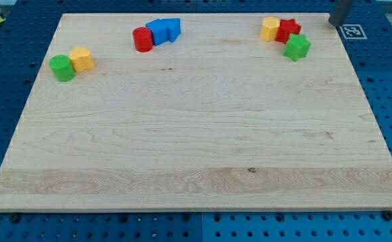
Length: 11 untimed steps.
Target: Move the red star down a bit
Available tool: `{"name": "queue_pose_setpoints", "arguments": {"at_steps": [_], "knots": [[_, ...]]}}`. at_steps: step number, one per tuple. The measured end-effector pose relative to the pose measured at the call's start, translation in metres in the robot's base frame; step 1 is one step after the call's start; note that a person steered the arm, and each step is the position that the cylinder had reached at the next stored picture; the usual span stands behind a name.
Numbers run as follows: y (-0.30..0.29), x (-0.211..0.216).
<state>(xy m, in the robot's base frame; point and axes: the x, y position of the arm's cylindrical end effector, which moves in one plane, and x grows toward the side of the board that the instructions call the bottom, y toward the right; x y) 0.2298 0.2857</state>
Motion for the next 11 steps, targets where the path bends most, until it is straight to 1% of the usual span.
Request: {"name": "queue_pose_setpoints", "arguments": {"at_steps": [1,3,7,9,11], "knots": [[-0.022,0.001],[-0.026,0.001],[-0.105,0.012],[-0.114,0.046],[-0.112,0.051]]}}
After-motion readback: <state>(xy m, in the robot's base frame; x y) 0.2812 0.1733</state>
